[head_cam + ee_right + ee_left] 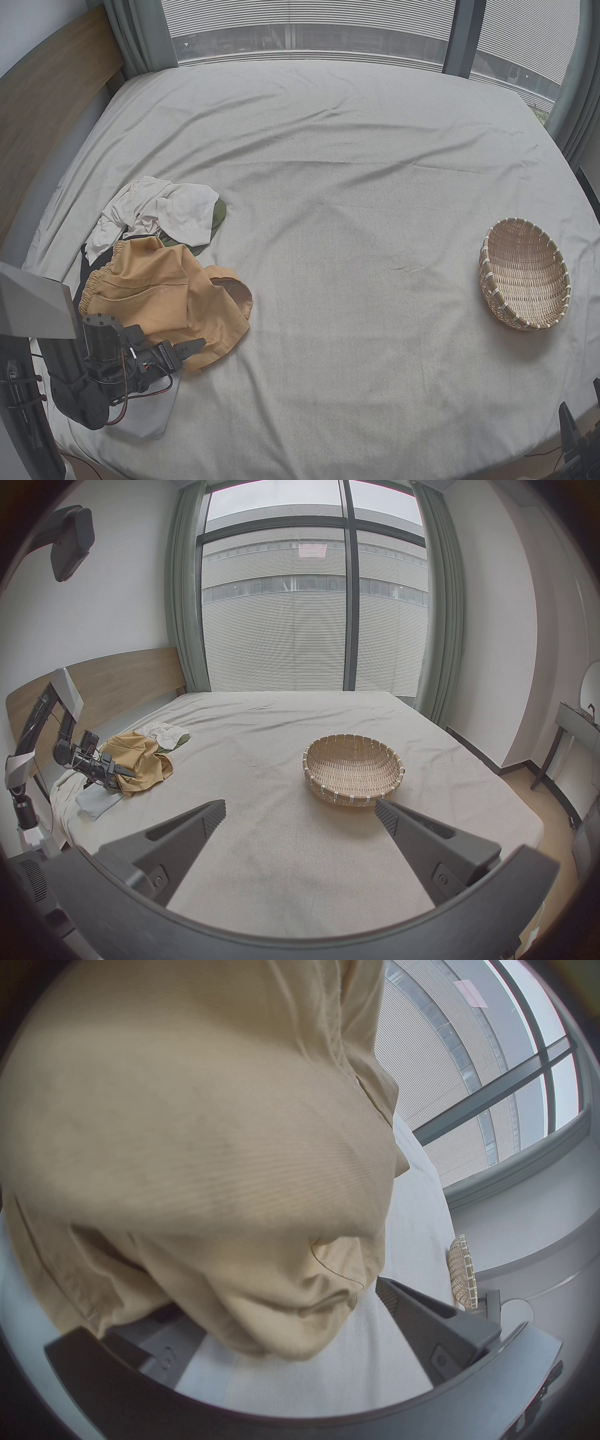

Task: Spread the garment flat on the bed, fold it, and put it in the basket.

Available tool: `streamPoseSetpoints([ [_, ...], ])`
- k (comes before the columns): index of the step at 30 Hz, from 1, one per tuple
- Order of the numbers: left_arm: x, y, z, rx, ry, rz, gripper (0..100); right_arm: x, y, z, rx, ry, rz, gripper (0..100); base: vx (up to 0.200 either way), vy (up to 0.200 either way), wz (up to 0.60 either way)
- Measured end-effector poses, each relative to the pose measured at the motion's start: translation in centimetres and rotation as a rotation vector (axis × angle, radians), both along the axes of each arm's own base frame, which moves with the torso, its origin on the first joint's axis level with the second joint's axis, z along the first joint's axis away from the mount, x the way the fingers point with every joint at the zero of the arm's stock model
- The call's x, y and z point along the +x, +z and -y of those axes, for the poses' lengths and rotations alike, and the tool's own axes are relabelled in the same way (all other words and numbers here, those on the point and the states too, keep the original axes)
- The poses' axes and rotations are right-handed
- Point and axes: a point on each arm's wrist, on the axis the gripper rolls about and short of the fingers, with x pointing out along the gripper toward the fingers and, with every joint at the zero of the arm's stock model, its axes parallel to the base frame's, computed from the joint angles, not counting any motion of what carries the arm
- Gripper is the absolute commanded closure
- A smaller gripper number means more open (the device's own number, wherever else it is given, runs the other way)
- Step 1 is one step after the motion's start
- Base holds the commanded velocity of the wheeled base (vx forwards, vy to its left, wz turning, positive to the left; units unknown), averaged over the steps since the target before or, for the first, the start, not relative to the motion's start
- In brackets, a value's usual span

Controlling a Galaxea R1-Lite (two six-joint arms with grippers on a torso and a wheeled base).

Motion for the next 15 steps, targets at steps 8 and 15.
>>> streamPoseSetpoints([
  [8, -0.1, 0.3, 1.9, -0.031, -0.041, 0.038, 100, 0.0, 0.0, 0.0, 0.000, 0.000, 0.000, 0, 0.000, 0.000, 0.00],
  [15, -1.0, 1.3, 5.4, -0.064, -0.111, 0.061, 100, 0.0, 0.0, 0.0, 0.000, 0.000, 0.000, 0, 0.000, 0.000, 0.00],
])
